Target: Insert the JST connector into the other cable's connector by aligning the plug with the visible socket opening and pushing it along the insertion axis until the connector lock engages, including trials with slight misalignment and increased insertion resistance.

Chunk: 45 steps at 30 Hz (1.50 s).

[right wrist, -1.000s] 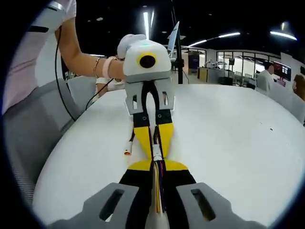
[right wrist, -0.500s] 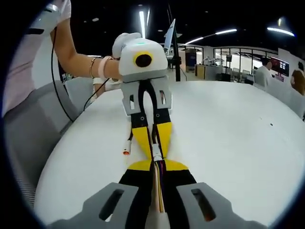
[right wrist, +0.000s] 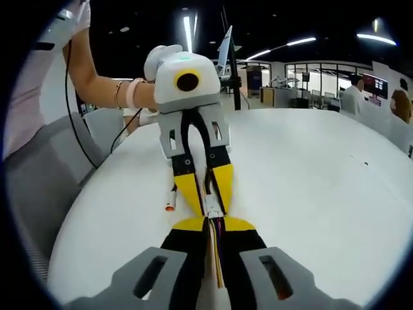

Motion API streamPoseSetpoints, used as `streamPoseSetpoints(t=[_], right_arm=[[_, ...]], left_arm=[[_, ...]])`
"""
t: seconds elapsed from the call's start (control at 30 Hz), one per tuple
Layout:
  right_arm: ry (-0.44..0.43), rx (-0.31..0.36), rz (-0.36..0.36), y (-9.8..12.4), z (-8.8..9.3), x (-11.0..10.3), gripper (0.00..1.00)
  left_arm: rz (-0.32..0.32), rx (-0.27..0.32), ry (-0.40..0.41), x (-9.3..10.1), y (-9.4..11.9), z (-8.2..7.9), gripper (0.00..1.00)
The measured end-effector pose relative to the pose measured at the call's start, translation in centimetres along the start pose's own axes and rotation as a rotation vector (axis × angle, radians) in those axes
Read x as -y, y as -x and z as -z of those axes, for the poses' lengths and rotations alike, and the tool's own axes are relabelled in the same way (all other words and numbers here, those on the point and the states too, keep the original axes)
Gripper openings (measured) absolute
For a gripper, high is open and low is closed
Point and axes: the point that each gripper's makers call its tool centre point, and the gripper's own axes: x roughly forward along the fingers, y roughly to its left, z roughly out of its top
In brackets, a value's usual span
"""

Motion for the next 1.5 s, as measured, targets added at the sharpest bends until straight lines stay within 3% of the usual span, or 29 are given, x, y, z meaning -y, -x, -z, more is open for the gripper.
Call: streamPoseSetpoints(t=[0.07,0.33,0.9,1.27,1.37,1.47,1.5], right_arm=[[0.003,-0.001,0.009,0.0,0.0,0.1,0.07],[-0.002,0.005,0.036,0.2,-0.4,0.5,0.16],[0.004,0.047,0.095,2.5,-3.1,0.5,0.18],[0.053,0.073,0.097,4.3,-5.3,-1.3,0.17],[0.059,0.073,0.093,4.4,-5.4,-2.0,0.17],[0.062,0.065,0.083,4.5,-5.1,-2.8,0.17],[0.061,0.065,0.079,4.5,-5.1,-3.0,0.17]], left_arm=[[-0.007,-0.006,0.027,-0.1,0.1,0.1,0.12],[-0.002,-0.018,-0.003,0.0,0.4,0.2,0.18],[-0.101,-0.023,-0.048,-0.6,3.0,-1.2,0.29],[-0.181,-0.092,-0.280,1.2,4.8,-3.2,0.31],[-0.211,-0.169,-0.384,1.8,5.0,-2.9,0.33],[-0.223,-0.195,-0.435,2.8,4.9,-2.9,0.33],[-0.222,-0.229,-0.480,3.3,4.9,-2.7,0.33]])
